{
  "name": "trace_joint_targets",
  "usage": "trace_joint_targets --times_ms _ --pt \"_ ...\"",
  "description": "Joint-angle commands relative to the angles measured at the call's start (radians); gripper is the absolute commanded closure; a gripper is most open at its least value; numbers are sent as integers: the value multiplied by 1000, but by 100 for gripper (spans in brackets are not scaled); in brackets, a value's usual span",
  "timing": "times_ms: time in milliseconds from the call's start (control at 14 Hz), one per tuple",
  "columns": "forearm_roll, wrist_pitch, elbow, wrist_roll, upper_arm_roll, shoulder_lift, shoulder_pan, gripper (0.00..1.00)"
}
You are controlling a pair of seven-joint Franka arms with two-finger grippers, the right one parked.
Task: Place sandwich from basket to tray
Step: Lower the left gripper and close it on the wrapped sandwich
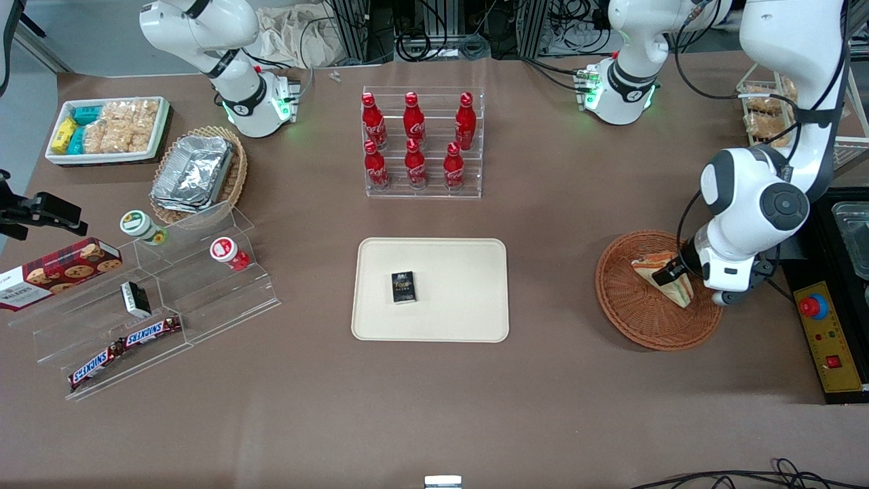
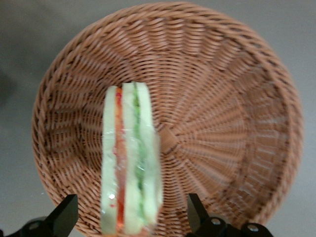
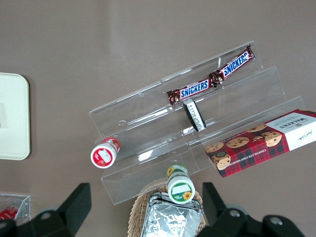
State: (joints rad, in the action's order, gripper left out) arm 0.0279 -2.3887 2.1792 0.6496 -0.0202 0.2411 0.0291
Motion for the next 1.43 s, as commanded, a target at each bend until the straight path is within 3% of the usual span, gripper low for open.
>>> trace_joint_targets --times_ms 0,357,429,500,571,643,1000,1143,1357 --pt "4 -18 17 27 5 9 0 0" --pt "4 -18 13 84 3 69 0 0" --pt "1 -18 7 90 3 78 0 8" --pt "1 -18 4 119 3 76 0 38" --pt "3 -18 -2 152 3 73 0 84" --pt "3 -18 -2 156 3 67 0 100" --pt "4 46 -27 159 -1 5 -3 100" --pt "4 190 -93 144 -12 -32 -14 100" --pt "3 525 -319 95 -93 -29 -28 100"
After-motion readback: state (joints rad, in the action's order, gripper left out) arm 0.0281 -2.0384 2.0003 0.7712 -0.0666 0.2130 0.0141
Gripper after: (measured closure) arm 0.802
